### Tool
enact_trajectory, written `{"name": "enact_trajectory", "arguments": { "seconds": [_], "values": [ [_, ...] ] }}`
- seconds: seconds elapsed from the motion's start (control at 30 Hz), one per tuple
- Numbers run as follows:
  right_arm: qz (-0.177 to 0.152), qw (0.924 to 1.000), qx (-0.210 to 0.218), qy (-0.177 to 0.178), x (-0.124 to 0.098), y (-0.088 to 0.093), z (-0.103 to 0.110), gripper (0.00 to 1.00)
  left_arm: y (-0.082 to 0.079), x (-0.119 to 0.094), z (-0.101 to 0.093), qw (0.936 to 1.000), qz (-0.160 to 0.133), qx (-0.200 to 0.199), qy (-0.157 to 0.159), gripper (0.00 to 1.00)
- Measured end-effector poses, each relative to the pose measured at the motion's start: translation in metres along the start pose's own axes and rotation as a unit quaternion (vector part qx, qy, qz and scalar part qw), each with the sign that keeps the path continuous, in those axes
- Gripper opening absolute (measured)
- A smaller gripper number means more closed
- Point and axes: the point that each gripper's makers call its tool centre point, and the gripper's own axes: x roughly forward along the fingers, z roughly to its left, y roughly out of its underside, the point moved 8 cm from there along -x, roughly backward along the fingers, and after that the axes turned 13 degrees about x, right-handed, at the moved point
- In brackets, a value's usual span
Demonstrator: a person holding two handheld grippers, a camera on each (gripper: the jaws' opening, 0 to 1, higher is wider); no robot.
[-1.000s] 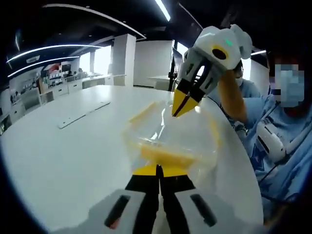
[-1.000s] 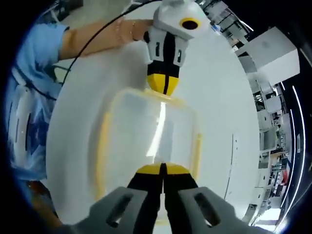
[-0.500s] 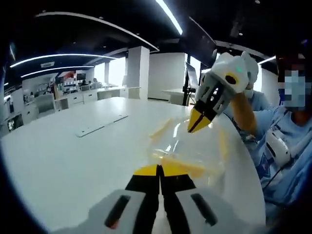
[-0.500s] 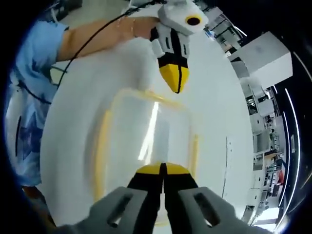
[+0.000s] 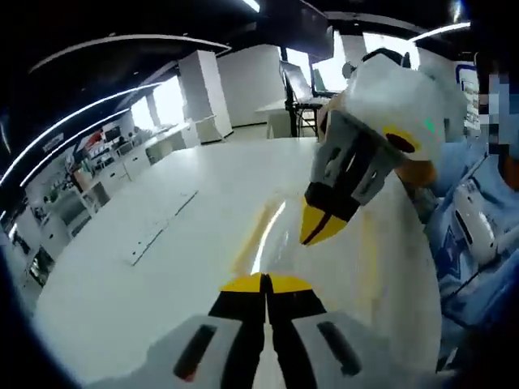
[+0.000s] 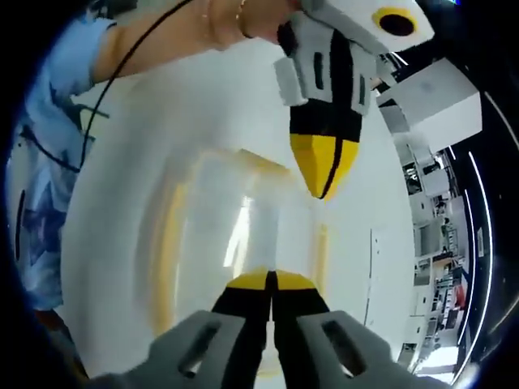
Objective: Snap each plastic latch of the storage box into its locked position after aligning the lid with the box until every specified latch is closed and the lid sits flush.
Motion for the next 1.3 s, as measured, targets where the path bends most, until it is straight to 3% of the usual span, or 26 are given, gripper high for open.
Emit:
{"name": "enact_trajectory", "arguments": {
  "seconds": [0.1, 0.17, 0.27, 0.4, 0.5, 0.57, 0.83, 1.0, 1.2, 1.3],
  "values": [
    [-0.004, 1.0000, 0.000, 0.002, 0.000, 0.001, 0.000, 0.00, -0.015, 0.010, -0.004, 0.9981, 0.024, -0.024, 0.053, 0.00],
    [-0.006, 1.0000, 0.001, 0.003, 0.000, 0.001, 0.001, 0.00, -0.020, 0.015, -0.006, 0.9958, 0.059, -0.018, 0.068, 0.00],
    [-0.008, 0.9999, 0.000, 0.007, 0.000, 0.001, 0.002, 0.00, -0.017, 0.021, -0.008, 0.9897, 0.114, -0.016, 0.085, 0.00],
    [-0.014, 0.9999, 0.002, 0.009, -0.001, 0.002, 0.001, 0.00, -0.014, 0.028, -0.013, 0.9829, 0.146, -0.014, 0.112, 0.00],
    [-0.022, 0.9997, 0.008, 0.007, -0.002, 0.003, 0.001, 0.00, -0.013, 0.031, -0.017, 0.9737, 0.181, 0.027, 0.136, 0.00],
    [-0.024, 0.9996, 0.009, 0.009, -0.002, 0.003, 0.002, 0.00, -0.017, 0.033, -0.013, 0.9716, 0.190, 0.030, 0.138, 0.00],
    [-0.027, 0.9987, -0.008, 0.042, -0.004, 0.003, 0.006, 0.00, -0.026, 0.041, -0.011, 0.9486, 0.272, 0.037, 0.157, 0.00],
    [-0.043, 0.9984, 0.006, 0.036, -0.009, 0.006, 0.006, 0.00, -0.031, 0.045, -0.007, 0.9381, 0.304, 0.031, 0.163, 0.00],
    [-0.092, 0.9942, 0.051, 0.019, -0.017, 0.012, 0.017, 0.00, -0.035, 0.048, -0.005, 0.9310, 0.330, 0.017, 0.155, 0.00],
    [-0.107, 0.9925, 0.054, 0.026, -0.021, 0.015, 0.024, 0.00, -0.035, 0.048, -0.005, 0.9307, 0.331, 0.017, 0.155, 0.00]
  ]
}}
